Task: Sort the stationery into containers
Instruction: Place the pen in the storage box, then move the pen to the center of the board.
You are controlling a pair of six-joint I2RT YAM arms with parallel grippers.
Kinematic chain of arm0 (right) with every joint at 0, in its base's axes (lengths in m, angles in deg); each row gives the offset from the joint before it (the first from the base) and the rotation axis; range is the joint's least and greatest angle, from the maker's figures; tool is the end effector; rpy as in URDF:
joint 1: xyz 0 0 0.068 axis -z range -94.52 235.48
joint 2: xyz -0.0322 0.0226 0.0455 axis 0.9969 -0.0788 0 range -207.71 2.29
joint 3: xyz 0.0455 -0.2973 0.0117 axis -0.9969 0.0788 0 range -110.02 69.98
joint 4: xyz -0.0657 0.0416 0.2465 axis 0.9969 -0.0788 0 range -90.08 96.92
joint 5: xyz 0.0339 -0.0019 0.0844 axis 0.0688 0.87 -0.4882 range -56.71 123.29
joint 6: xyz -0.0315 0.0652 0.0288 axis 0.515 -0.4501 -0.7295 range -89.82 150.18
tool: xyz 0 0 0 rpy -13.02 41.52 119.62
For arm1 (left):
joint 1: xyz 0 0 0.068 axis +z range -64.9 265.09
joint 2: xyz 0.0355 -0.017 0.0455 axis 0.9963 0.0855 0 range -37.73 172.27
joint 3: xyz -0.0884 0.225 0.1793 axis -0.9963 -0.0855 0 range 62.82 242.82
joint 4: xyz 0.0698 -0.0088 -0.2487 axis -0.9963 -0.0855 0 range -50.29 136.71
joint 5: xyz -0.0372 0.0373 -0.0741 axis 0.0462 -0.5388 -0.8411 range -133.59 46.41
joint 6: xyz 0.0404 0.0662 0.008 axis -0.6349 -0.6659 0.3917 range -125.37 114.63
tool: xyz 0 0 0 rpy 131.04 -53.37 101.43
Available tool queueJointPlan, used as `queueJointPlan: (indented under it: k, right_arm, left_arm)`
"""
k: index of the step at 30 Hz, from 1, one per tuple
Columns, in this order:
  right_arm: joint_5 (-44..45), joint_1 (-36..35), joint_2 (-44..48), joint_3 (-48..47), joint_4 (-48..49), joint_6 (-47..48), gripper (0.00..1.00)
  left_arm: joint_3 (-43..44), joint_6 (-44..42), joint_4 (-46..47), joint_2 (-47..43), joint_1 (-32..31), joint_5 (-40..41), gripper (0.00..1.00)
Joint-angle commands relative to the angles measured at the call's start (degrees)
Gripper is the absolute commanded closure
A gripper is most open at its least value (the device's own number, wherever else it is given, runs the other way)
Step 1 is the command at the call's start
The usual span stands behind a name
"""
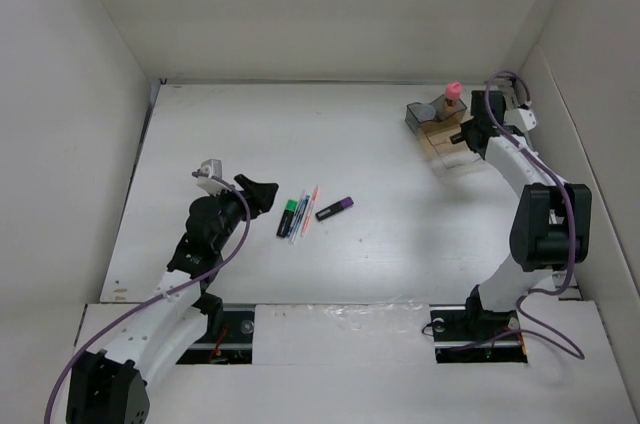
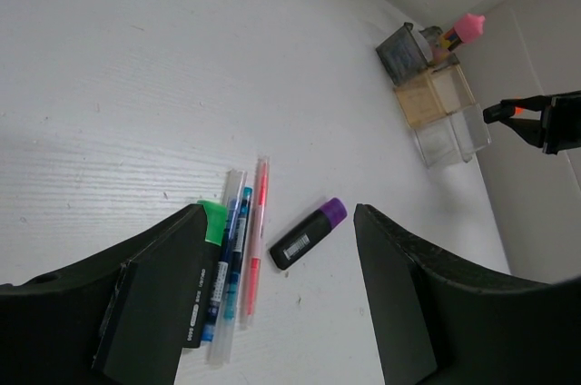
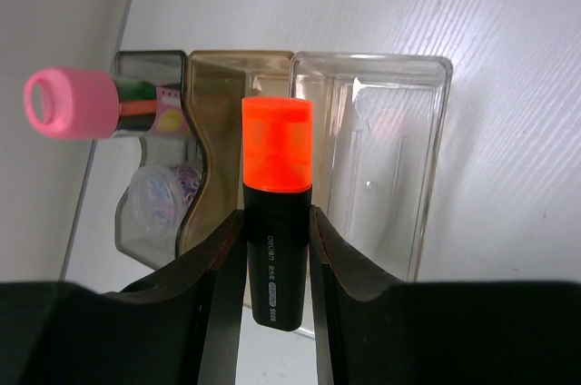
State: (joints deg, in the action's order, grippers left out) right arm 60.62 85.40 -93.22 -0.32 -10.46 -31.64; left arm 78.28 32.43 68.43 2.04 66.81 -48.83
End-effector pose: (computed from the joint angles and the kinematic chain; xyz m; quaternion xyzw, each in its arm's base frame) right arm 0.3906 -0.0301 0.2664 0.5380 0.7149 0.0155 0.4463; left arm 0.1690 -0.0623 0.2497 -0.0913 0.7170 -0.3537 0.5937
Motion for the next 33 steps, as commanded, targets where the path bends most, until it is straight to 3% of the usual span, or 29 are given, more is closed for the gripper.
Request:
queueJointPlan:
  k: [1,7,11,16,20,25,28,33]
  right_arm:
    - [-0.3,0.9,0.0,0.3,2.9,-1.7,0.78]
    - [-0.3,0.9,0.0,2.3,2.3,-2.9,0.56]
    - [-0.3,0.9,0.0,3.8,2.8,-3.4,0.51]
    - [0.3,0.9,2.0,4.5,2.1,-4.0,0.24]
    - [0.3,-2.5,7.2,5.0,2.6,-3.4,0.23]
    - [1.6,-14.5,12.6,6.1,2.6,-1.6,0.23]
    - [-0.9,-23.1,12.0,6.7,1.9,-0.3,0.28]
    - [-3.2,-35.6,6.2,7.2,-1.9,-0.3,0.28]
  left_arm:
    - [0.9,0.1,4.3,0.1,-0.2,-1.3,0.38]
    - [0.9,0.1,3.7,0.0,-0.2,-1.3,0.38]
    - [0.9,0.1,3.7,0.0,-0.2,-0.7,0.38]
    - [0.9,0.1,3.2,0.0,-0.2,-0.7,0.38]
    - [1.4,0.1,2.5,-0.6,-0.2,-0.7,0.38]
    - [1.4,0.1,2.3,-0.5,-0.2,-0.2,0.36]
    - [1.4,0.1,2.3,-0.5,-0.2,0.3,0.36]
    - [1.4,0.1,2.2,-0.5,-0.2,0.8,0.36]
